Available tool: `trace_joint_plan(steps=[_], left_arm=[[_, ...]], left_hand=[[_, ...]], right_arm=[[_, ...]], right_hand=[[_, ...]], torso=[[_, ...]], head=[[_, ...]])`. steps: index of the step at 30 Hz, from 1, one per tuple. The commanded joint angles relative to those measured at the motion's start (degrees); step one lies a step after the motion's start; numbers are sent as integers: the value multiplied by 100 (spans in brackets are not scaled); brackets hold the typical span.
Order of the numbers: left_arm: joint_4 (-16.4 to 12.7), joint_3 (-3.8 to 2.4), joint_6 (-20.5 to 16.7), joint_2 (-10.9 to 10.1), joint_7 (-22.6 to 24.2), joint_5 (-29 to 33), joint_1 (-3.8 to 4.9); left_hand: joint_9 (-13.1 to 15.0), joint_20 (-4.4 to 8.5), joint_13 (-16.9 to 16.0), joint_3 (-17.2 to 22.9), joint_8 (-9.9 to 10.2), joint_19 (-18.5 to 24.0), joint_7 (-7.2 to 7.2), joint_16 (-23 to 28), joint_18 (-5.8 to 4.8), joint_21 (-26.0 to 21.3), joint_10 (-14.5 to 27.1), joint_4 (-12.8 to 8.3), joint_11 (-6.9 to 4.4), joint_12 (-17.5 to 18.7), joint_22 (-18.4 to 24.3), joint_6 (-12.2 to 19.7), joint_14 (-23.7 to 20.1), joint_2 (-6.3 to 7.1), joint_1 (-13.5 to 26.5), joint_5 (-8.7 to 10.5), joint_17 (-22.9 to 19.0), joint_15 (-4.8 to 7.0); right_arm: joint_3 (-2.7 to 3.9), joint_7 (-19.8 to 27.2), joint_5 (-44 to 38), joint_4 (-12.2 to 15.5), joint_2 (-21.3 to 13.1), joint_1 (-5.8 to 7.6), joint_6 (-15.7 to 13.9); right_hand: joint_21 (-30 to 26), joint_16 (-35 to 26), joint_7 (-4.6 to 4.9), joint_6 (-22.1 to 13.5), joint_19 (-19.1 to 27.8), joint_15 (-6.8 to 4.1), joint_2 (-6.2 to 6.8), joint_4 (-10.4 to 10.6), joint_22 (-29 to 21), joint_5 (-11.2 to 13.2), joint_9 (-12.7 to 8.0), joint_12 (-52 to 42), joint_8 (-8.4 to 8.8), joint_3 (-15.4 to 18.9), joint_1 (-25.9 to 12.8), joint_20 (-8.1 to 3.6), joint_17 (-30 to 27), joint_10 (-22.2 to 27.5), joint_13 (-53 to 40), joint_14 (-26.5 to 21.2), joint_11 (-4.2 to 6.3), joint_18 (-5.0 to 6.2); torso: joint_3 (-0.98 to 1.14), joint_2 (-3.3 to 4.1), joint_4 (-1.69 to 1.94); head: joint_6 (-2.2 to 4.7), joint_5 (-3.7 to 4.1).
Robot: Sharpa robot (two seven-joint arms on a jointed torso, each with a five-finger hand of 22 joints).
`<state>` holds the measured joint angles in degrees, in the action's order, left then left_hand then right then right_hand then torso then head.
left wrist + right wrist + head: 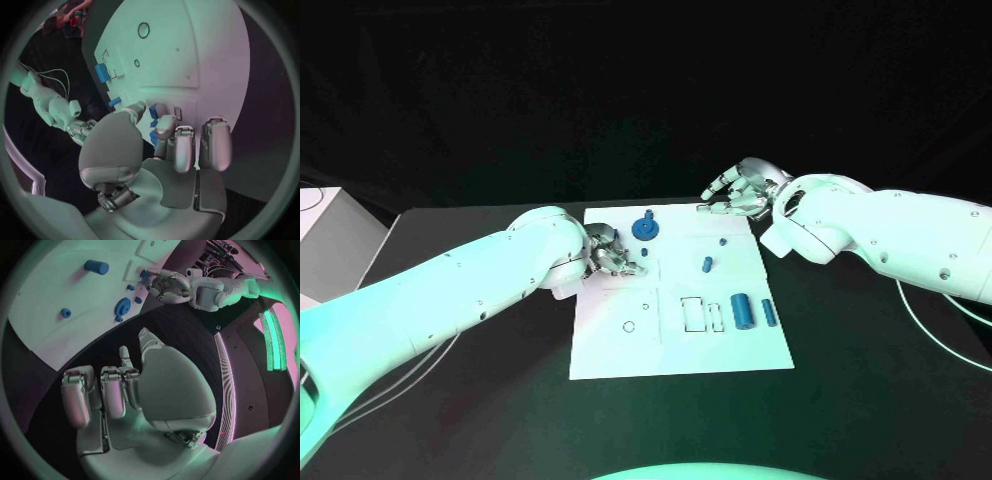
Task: Assemble the parts on the task board
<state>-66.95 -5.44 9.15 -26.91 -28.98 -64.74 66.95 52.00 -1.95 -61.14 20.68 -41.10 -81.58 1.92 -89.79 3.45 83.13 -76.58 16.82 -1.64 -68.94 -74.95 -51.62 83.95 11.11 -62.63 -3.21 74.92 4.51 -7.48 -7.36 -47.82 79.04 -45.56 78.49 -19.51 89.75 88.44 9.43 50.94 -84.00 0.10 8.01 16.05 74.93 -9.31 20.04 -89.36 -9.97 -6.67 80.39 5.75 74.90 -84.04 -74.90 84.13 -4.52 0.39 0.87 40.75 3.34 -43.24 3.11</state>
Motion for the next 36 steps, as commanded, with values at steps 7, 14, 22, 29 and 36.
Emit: trace_joint_plan(steps=[7,14,22,29,36], left_arm=[[-187,-134,174,-133,-66,-46,-23],[-365,-388,204,-274,-65,-78,-22],[-356,-787,378,-397,-74,-100,-14],[35,-932,345,-351,-70,-193,40],[551,-958,235,-182,-44,-279,109]], left_hand=[[31,13,33,-206,-15,-35,33,-21,-29,-31,70,1,6,5,-81,21,605,-26,127,34,1508,12],[38,13,78,-259,-14,-21,34,-21,-24,-43,97,2,7,36,-60,33,605,-37,155,36,1508,12],[46,-14,240,-390,68,111,94,42,18,-160,258,-9,57,157,142,216,576,-143,7,28,1432,-26],[33,-41,286,-461,131,150,135,77,30,-194,320,-7,93,181,195,308,558,-195,-60,26,1390,-56],[-37,-81,329,-525,273,172,195,102,37,-217,378,-4,144,192,223,426,545,-303,-120,20,1361,-97]], right_arm=[[1,43,-40,-16,-11,-15,57],[1,43,-40,-30,-20,-18,54],[1,42,-40,-49,-28,-20,50],[1,42,-40,-57,-32,-20,39],[1,46,-44,-57,-24,-20,31]], right_hand=[[22,-39,16,-41,-599,13,-13,40,1504,-16,8,28,-38,-4,-58,9,1099,-475,-1406,486,-28,-38],[22,-39,16,-41,-599,13,-13,40,1504,-16,8,28,-38,-4,-58,9,1099,-475,-1406,486,-28,-38],[22,-39,16,-41,-599,13,-13,40,1504,-16,8,28,-38,-4,-58,9,1099,-475,-1406,486,-28,-38],[25,-37,16,-46,-600,12,-13,39,1507,-19,9,22,-41,-3,-70,8,1103,-483,-1413,487,-27,-39],[25,-37,16,-46,-600,12,-13,39,1507,-19,9,22,-41,-3,-70,8,1103,-483,-1413,487,-27,-39]], torso=[[-3,-4,6],[-1,-3,5],[4,-6,6],[8,9,-1],[17,34,-20]], head=[[23,-2],[43,-4],[64,-11],[98,-25],[122,-23]])
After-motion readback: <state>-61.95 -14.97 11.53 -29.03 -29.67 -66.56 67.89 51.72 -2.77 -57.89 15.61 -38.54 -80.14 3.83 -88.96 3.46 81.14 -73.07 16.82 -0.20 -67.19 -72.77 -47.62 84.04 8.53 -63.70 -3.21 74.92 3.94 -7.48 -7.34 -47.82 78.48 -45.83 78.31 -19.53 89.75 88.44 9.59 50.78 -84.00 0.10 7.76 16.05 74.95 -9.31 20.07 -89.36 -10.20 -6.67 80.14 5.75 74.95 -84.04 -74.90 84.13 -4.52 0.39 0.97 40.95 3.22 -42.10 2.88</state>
